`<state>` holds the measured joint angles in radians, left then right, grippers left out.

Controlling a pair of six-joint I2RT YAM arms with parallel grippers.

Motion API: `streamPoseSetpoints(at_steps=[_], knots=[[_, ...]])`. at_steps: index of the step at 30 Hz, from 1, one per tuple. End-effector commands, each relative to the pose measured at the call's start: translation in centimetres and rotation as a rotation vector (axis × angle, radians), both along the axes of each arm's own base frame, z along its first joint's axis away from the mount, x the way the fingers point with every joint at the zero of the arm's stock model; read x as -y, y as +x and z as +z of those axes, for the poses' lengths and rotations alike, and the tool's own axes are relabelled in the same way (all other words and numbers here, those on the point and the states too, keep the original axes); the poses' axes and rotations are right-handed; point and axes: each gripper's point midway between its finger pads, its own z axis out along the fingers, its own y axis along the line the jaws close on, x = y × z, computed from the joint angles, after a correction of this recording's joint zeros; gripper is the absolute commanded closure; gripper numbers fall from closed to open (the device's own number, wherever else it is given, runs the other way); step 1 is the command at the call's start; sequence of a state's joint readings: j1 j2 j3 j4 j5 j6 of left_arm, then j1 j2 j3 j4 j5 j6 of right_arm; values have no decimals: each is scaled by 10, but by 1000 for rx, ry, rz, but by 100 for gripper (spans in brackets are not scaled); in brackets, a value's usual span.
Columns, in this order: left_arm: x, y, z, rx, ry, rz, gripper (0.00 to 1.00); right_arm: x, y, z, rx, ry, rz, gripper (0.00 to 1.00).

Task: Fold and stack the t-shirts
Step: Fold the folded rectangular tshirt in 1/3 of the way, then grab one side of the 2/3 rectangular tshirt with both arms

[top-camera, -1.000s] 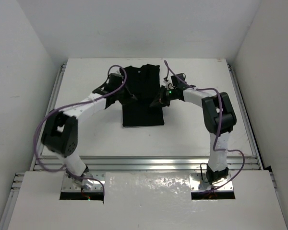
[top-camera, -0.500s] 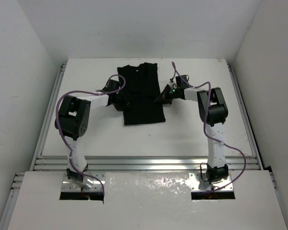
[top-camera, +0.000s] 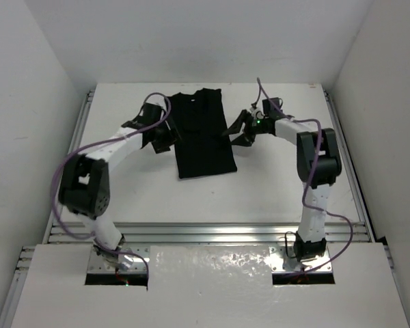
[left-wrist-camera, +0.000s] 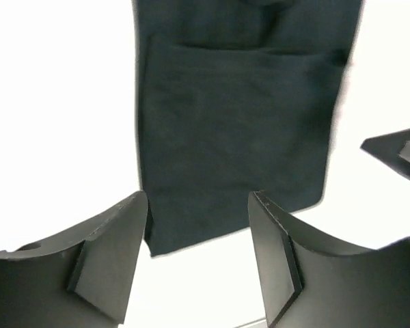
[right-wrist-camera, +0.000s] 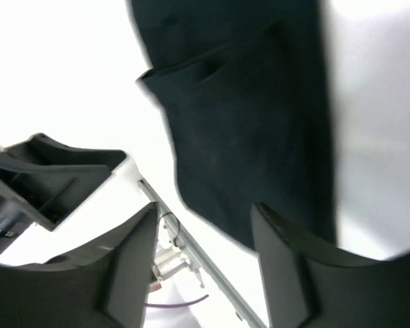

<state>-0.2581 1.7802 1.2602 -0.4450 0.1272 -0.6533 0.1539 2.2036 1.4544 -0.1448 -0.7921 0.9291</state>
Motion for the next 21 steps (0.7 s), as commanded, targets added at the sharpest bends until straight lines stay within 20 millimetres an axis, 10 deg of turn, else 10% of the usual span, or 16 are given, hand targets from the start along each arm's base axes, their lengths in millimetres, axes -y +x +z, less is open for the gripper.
streamPoseSetpoints(at_steps=[1, 6, 21], knots=[[-15, -42, 11, -24, 16, -2, 40, 19, -15, 60, 165, -77, 30, 36], [23, -104, -20, -46, -261, -164, 42, 45, -70, 18, 124, -217, 74, 32], [14, -109, -74, -123, -221, -96, 45, 43, -113, -69, -51, -244, 177, 42]])
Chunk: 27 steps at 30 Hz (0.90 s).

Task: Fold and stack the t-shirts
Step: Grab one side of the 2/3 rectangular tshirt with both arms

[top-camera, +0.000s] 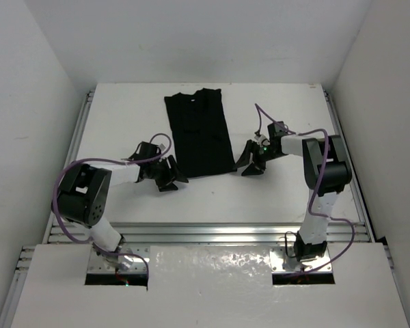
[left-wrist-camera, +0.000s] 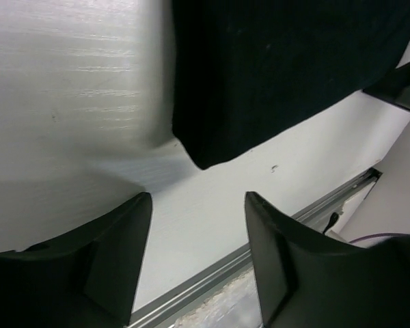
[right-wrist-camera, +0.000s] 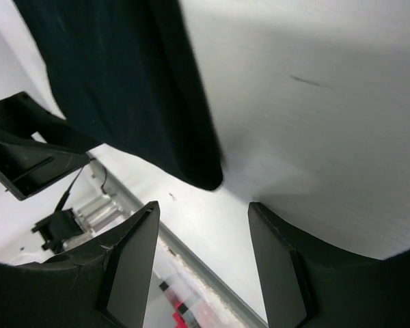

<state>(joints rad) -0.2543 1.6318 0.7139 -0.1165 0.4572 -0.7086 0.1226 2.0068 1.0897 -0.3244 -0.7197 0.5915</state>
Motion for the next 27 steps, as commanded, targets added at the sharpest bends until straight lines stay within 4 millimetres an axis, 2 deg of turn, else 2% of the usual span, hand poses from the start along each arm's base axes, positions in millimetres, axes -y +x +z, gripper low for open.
streamPoseSetpoints(at_steps=[1, 5, 7, 10, 12, 14, 15, 20, 24, 25, 26, 27], knots=[[-10, 15, -6, 41, 65, 42, 42, -3, 5, -26, 23, -62, 36, 42], [-15, 32, -6, 65, 111, 67, 38, -1, 12, -31, 28, -91, -10, 42], [-21, 33, -15, 25, 155, 94, 40, -2, 16, -30, 26, -92, -19, 42], [-27, 41, -20, 20, 191, 137, 47, -2, 20, -30, 28, -89, -21, 42], [-26, 46, -22, 31, 193, 139, 58, -2, 21, -29, 29, -91, -20, 42], [-20, 51, -26, 24, 167, 123, 60, -2, 21, -28, 32, -92, -18, 42], [-17, 51, -29, 14, 157, 118, 64, -2, 21, -29, 28, -92, -19, 42], [-4, 44, -32, 14, 101, 92, 67, -3, 19, -31, 14, -86, -18, 45], [0, 30, -34, -12, 82, 64, 74, -9, 19, -27, 7, -40, -27, 60], [-1, 26, -36, -21, 85, 58, 79, -10, 19, -25, 7, -34, -29, 65], [-2, 23, -36, -22, 94, 54, 90, -11, 19, -23, 10, -28, -29, 79], [-3, 22, -32, -12, 95, 54, 91, -11, 20, -22, 9, -22, -34, 86]])
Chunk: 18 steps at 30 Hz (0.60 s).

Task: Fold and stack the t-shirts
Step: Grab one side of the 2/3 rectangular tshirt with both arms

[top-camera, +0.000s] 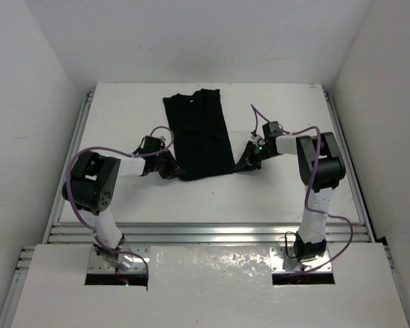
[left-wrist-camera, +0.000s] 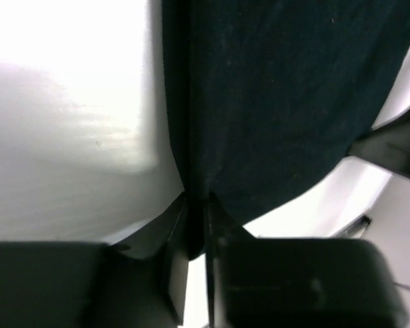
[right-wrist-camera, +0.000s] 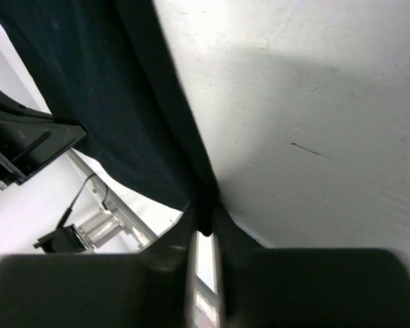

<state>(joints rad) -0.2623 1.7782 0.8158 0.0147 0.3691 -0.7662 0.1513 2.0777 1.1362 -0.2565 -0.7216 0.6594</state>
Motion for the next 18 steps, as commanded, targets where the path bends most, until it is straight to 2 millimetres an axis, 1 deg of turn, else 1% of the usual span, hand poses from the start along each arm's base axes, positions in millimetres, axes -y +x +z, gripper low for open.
streamPoseSetpoints(at_steps=[1, 2, 6, 9, 10, 11, 12, 13, 14, 15, 16, 17, 18], knots=[[-10, -37, -20, -100, 72, -30, 93, 2, 3, -8, 17, -25, -13, 94], [-12, -40, -15, -101, 81, -32, 95, 1, 2, -7, 12, -17, -19, 100], [-18, -44, -5, -111, 114, -30, 95, -5, 2, 8, 32, 32, -31, 100], [-22, -60, -6, -176, 131, -43, 94, -7, -2, 19, 33, 66, -59, 100], [-23, -64, -6, -187, 136, -49, 86, -6, -7, 22, 34, 67, -74, 100], [-26, -70, -6, -204, 148, -53, 66, -6, -8, 24, 28, 72, -96, 100], [-29, -75, -7, -215, 164, -52, 61, -6, -11, 25, 21, 72, -106, 100], [-36, -80, -5, -217, 197, -48, 47, -5, -14, 27, 14, 70, -123, 100], [-40, -83, -4, -222, 216, -42, 43, -3, -16, 27, 12, 65, -137, 100], [-46, -87, -6, -229, 247, -28, 41, -3, -18, 27, 8, 60, -148, 100], [-50, -92, -5, -237, 259, -19, 38, -2, -25, 24, -12, 60, -160, 100], [-54, -105, -6, -268, 268, -7, 37, 0, -24, 26, -5, 50, -182, 100], [-53, -111, -5, -281, 253, 9, 36, 1, -26, 25, -9, 39, -190, 100]])
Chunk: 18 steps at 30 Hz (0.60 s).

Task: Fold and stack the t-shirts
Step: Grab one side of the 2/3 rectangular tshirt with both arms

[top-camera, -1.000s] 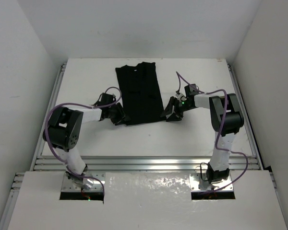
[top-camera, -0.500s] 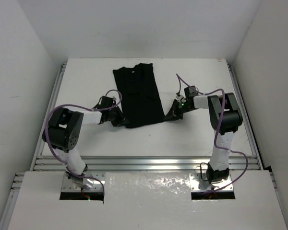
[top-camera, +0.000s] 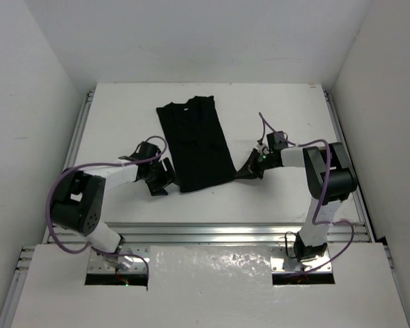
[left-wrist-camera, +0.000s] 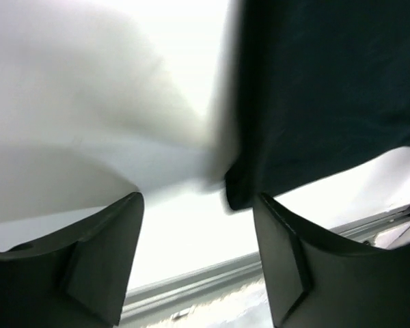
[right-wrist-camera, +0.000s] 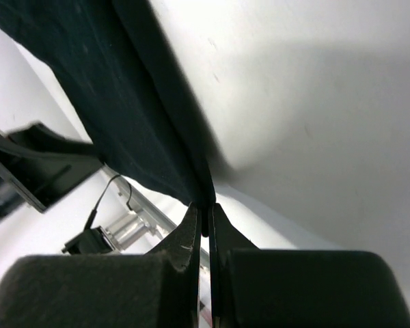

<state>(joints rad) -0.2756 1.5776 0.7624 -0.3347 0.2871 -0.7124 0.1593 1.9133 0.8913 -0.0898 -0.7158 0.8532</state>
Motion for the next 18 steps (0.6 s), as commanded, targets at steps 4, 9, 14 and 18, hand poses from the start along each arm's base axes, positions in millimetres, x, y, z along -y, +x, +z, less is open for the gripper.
streamPoseSetpoints(at_steps=[4, 9, 14, 18], knots=[[-4, -39, -11, -35, -32, 65, 38, 2, 4, 12, 28, 3, -78, 100], [22, -17, 2, 30, -167, 70, 44, 4, -1, 6, 10, -12, -61, 100], [35, -9, -1, 44, -210, 63, 45, 4, -4, 0, -2, -15, -56, 100], [41, -23, -15, -7, -187, 44, 59, 5, -3, 1, -1, -16, -54, 100]])
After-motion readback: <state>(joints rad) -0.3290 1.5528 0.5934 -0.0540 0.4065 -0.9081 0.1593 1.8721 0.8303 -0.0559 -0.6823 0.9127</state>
